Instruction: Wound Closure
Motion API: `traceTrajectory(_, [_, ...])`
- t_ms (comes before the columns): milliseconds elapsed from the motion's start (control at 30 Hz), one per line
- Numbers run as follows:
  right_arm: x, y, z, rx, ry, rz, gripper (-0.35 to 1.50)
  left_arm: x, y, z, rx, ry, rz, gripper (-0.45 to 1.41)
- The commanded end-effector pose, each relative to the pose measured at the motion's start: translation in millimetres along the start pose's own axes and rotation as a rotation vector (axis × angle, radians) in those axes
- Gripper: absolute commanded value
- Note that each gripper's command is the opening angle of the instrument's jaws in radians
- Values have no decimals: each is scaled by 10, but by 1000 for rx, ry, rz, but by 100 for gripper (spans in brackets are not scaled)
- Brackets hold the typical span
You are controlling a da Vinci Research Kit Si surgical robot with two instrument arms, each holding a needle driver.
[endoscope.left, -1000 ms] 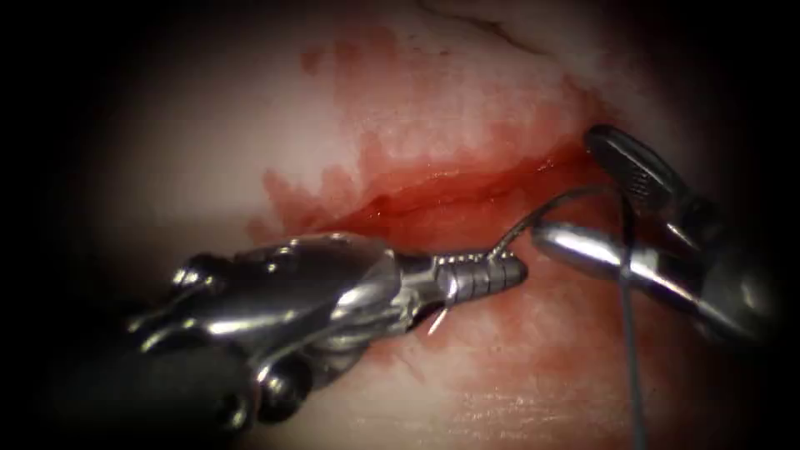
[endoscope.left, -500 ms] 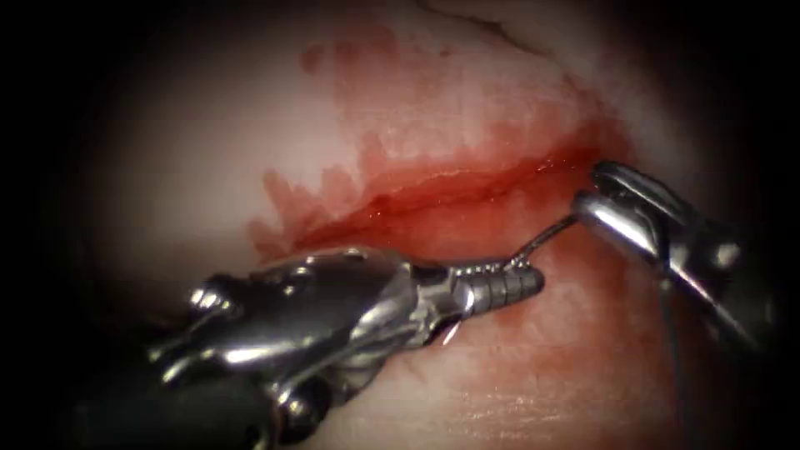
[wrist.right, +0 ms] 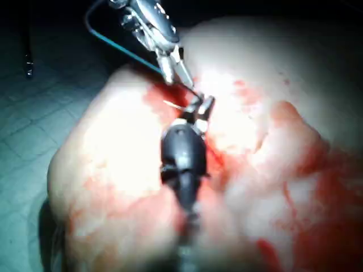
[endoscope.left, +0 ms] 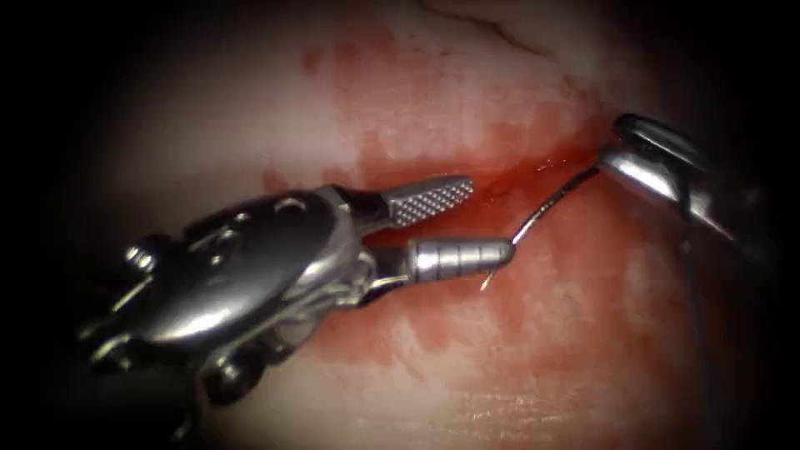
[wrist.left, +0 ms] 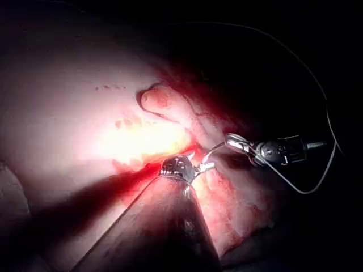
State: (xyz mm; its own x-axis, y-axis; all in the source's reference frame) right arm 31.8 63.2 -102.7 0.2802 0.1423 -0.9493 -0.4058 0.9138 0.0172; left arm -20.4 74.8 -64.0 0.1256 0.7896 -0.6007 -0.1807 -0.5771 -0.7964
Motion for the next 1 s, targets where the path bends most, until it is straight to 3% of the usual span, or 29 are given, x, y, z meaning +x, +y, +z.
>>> traceTrajectory(33, [3,5,19,54,15,-43,-35,-3,-4,-3,14,-30,17,79])
traceTrajectory(200, [8,2,45,162,56,-111,-35,-25,-5,-32,32,-124,90,79])
traceTrajectory(433, [21,-16,82,321,134,-255,-35,-78,-17,-67,113,-219,226,74])
traceTrajectory(733, [24,-16,115,367,145,-427,-35,-115,-53,-53,200,-253,278,69])
traceTrajectory(1000, [8,-1,138,365,136,-452,-35,-110,-50,-45,212,-252,294,68])
